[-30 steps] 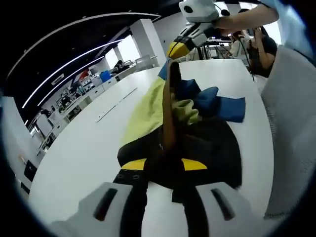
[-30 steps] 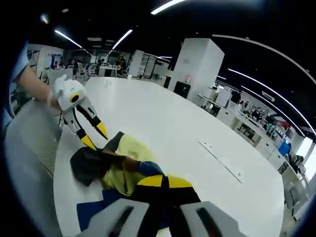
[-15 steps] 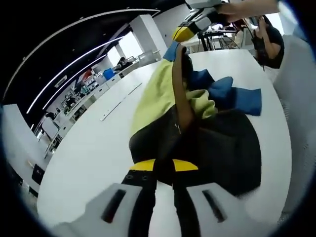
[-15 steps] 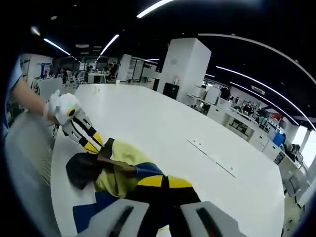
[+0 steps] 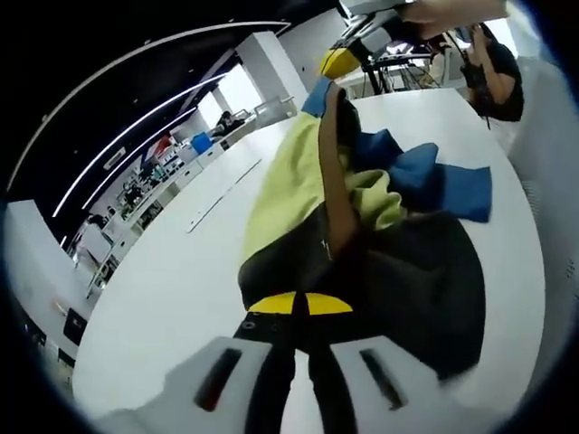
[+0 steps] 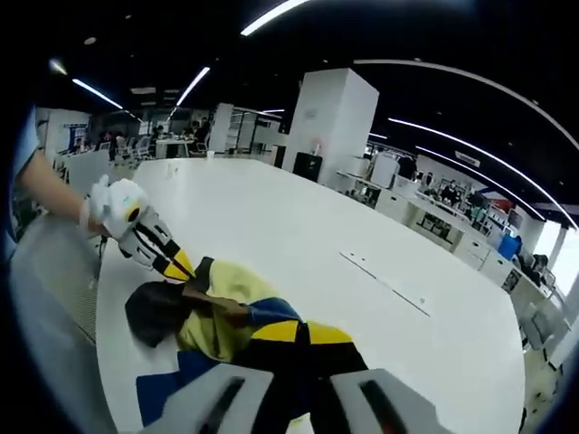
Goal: Fold the garment on the visible template until the final outline fits inside the template.
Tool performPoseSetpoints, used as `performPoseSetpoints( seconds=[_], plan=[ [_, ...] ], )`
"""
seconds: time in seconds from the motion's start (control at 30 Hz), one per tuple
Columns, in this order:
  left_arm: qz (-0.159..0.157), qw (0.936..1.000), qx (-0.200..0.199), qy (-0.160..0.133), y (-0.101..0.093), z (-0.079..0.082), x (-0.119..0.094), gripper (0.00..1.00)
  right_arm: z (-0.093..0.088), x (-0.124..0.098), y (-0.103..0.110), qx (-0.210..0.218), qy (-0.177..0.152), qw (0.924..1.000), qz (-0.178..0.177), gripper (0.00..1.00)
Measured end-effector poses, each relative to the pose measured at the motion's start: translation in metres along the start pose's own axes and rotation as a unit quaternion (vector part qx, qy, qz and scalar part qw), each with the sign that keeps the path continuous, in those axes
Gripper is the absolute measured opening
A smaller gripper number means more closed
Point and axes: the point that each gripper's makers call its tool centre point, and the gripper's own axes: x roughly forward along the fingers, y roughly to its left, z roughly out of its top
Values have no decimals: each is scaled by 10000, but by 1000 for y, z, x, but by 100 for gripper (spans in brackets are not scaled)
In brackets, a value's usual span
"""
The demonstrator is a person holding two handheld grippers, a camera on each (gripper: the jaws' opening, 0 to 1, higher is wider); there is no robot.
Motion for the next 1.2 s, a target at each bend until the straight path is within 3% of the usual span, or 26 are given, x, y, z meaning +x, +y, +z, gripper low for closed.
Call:
performPoseSetpoints(
  seconds=[0.13,0.2,0.4,0.53,0.77,0.97,1.2],
  plan=[
    [72,9976,-677,-149,10,7,-11,0,-3,-5,-3,48,-4,10000,-56,0],
    [111,9971,-723,-194,18,11,-19,0,-5,-6,-5,94,-4,9999,-82,0],
    [231,9868,-1527,-487,43,34,-40,0,-7,-11,-4,162,-4,9998,-97,0],
    [276,9803,-1854,-620,57,51,-54,0,-3,-16,-5,183,-70,9997,-107,0],
    [397,9759,-1966,-865,80,78,-72,0,27,-34,-8,132,-429,9989,-156,0],
    [457,9732,-1999,-1044,85,94,-86,0,57,-53,-10,112,-781,9966,-225,0],
    [623,9688,-1900,-1464,102,124,-117,0,90,-72,-11,18,-1168,9928,-280,0]
  ],
)
